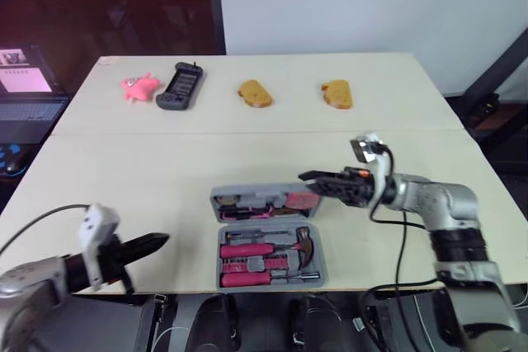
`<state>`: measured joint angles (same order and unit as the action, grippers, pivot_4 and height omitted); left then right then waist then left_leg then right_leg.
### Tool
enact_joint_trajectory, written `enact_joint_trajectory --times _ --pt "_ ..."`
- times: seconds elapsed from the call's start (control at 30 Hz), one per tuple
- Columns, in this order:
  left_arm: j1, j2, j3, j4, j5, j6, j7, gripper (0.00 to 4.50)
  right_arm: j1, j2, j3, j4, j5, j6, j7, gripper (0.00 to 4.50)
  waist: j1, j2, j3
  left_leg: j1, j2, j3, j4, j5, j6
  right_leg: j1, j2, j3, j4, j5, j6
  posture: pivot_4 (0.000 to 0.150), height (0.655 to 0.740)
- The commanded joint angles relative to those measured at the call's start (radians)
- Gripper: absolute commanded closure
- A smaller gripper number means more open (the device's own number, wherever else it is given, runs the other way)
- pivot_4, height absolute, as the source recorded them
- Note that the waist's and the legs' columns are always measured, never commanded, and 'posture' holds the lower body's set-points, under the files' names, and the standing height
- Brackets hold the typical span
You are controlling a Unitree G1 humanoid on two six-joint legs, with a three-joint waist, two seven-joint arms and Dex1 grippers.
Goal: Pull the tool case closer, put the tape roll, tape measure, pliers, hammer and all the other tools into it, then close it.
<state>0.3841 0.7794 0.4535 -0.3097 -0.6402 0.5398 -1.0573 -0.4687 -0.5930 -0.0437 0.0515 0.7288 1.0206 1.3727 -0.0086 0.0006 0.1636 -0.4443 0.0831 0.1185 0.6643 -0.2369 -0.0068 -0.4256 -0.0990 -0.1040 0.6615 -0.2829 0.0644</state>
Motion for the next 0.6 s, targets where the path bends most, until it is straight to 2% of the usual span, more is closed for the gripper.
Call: enact_joint_trajectory --times 0.03,0.17,0.3,0.4,0.5,0.6 --pt "-0.013 0.041 0.044 0.042 0.019 -0.099 -0.088 4.50 0.084 -0.089 0.057 -0.196 -0.003 -0.086 0.081 0.09 0.006 0.000 0.000 0.000 0.000 0.000 0.000 0.000 -0.001 0.000 -0.001 0.000 -0.001 0.000 0.000 0.150 0.7188" --pt "-0.092 0.080 0.003 0.077 0.081 -0.169 -0.088 4.50 0.177 -0.203 0.011 -0.333 -0.011 -0.175 0.092 0.09 0.015 0.000 0.002 0.000 0.000 0.001 0.000 -0.002 -0.003 0.000 -0.004 0.000 -0.003 -0.001 -0.001 0.150 0.7188" --pt "-0.150 0.090 -0.026 0.072 0.101 -0.214 -0.106 4.50 0.253 -0.294 -0.088 -0.382 -0.046 -0.289 0.064 0.09 0.019 -0.001 0.003 0.000 0.000 0.002 -0.001 -0.002 -0.003 0.000 -0.003 0.000 -0.004 0.000 -0.001 0.150 0.7188" --pt "-0.150 0.128 -0.046 0.092 0.139 -0.220 -0.127 4.50 0.317 -0.345 -0.202 -0.374 -0.103 -0.426 0.047 0.09 0.020 -0.002 0.003 -0.001 0.000 0.002 -0.002 -0.002 -0.002 0.000 -0.003 0.000 -0.004 -0.001 -0.001 0.150 0.7188" --pt "-0.186 0.147 -0.054 0.161 0.171 -0.271 -0.144 4.50 0.377 -0.418 -0.314 -0.333 -0.112 -0.470 0.078 0.09 0.019 -0.001 0.004 0.000 0.000 0.004 -0.002 0.000 0.000 -0.001 -0.001 0.000 -0.004 0.000 -0.001 0.150 0.7188" --pt "-0.238 0.150 -0.061 0.201 0.176 -0.300 -0.154 4.50 0.428 -0.439 -0.382 -0.302 -0.140 -0.541 0.072 0.09 0.020 -0.001 0.004 0.001 0.000 0.003 -0.002 0.000 0.000 0.000 0.000 0.000 -0.004 0.000 -0.002 0.150 0.7188"
